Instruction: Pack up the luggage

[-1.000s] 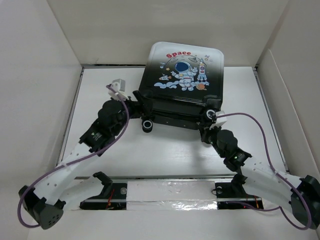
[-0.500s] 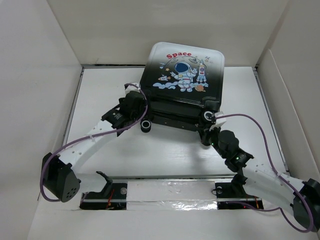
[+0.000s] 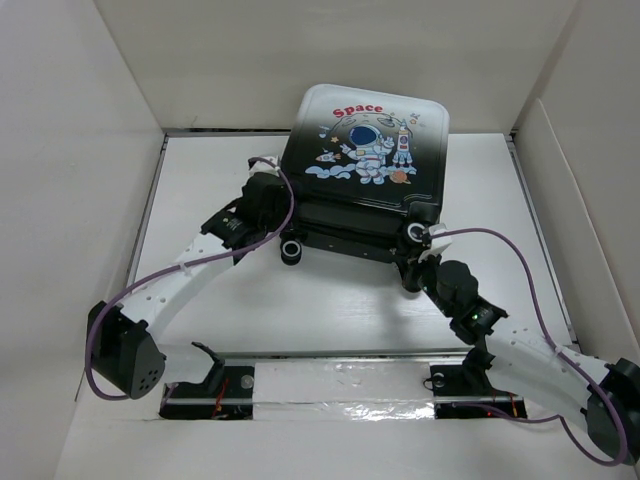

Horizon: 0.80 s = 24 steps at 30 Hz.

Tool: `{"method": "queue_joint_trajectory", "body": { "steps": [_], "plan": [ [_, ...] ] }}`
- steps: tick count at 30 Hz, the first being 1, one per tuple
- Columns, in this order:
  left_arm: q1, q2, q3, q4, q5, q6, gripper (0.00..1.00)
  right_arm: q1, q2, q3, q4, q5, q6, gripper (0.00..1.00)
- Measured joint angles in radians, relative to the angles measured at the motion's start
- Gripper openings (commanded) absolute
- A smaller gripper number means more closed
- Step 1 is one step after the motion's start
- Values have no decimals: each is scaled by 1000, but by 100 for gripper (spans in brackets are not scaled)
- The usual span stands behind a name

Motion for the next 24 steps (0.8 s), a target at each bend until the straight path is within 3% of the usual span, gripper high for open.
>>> {"method": "queue_joint_trajectory", "body": {
  "steps": [1, 2, 3, 6, 8, 10, 17, 20, 24],
  "plan": [
    [3, 0, -1, 1, 9, 0, 46, 0, 0, 0, 0, 0, 0, 0],
    [8, 0, -1, 2, 19, 0, 53, 0, 0, 0, 0, 0, 0, 0],
    [10, 0, -1, 2, 26, 0, 53, 0, 0, 0, 0, 0, 0, 0],
    [12, 4, -8, 13, 35, -2, 46, 0, 0, 0, 0, -1, -1, 0],
    [14, 2, -11, 20, 39, -2, 28, 0, 0, 0, 0, -1, -1, 0],
    [20, -2, -22, 37, 52, -2, 0, 0, 3, 0, 1, -1, -2, 0],
    [25, -23, -87, 170, 100, -16, 0, -8, 52, 13, 27, 11, -7, 0],
    [-18, 4, -84, 215, 59, -26, 0, 17, 141, 53, 48, 103, -16, 0],
    [-92, 44, -63, 242, 115, -60, 0, 105, 325, 181, 69, 155, -35, 0]
  ]
}}
